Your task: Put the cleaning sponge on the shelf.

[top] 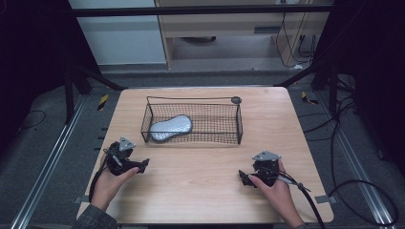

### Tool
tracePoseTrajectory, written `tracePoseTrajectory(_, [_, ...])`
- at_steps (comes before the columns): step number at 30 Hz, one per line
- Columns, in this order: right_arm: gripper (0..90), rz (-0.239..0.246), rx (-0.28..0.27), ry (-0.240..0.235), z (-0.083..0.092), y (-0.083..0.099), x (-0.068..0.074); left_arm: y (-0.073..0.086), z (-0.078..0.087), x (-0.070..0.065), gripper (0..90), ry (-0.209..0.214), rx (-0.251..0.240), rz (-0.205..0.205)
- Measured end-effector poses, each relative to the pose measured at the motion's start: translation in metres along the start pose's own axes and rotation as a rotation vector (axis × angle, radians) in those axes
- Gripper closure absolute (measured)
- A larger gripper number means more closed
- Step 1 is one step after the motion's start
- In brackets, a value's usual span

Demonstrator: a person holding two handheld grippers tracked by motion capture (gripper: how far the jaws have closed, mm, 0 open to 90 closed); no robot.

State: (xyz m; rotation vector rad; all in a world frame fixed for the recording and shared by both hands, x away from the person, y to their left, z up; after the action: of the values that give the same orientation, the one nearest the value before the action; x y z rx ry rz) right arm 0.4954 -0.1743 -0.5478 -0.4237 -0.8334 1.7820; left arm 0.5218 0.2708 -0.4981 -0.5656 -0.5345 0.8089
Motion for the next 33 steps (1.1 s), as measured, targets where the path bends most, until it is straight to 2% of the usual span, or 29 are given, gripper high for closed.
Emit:
tracePoseTrajectory(6, [0.5,0.000,0.000,0.000,0.000,0.000,0.000,0.010,-0.008,0.006,4.5,-0.007,0.008,0.016])
tracePoseTrajectory(18, [0.4,0.000,0.000,-0.001,0.000,0.000,0.000,0.018,-0.020,0.016,4.4,-0.014,0.009,0.052])
tracePoseTrajectory(20, [0.4,-0.002,0.001,-0.001,0.000,0.000,0.000,0.018,-0.024,0.017,4.4,-0.001,-0.002,0.074])
tracePoseTrajectory(28, [0.4,0.001,0.000,-0.002,0.000,0.000,0.000,0.018,-0.034,0.017,4.0,0.003,-0.002,0.079])
tracePoseTrajectory(31, [0.4,0.002,0.000,-0.003,0.000,0.000,0.000,0.021,-0.041,0.017,3.7,0.010,-0.001,0.095])
tracePoseTrajectory(32, [0.4,0.002,0.000,-0.004,0.000,0.000,0.000,0.022,-0.043,0.017,3.5,0.024,0.005,0.115])
tracePoseTrajectory(33, [0.4,0.002,0.000,-0.004,0.000,0.000,0.000,0.022,-0.043,0.017,0.8,0.024,0.005,0.115])
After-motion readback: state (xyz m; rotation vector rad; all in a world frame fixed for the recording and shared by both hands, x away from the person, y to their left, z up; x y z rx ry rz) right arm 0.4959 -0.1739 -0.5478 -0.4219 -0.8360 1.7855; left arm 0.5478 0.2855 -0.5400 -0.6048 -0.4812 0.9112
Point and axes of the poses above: each handheld gripper's, and its own axes: z roughly backward along the jaws, y roughly out of its underside, x roughly to its left, the point moved 5 cm from there along -z, roughly forward along the jaws, and after that the axes turned 9 degrees about -z, right-handed, at the moved point
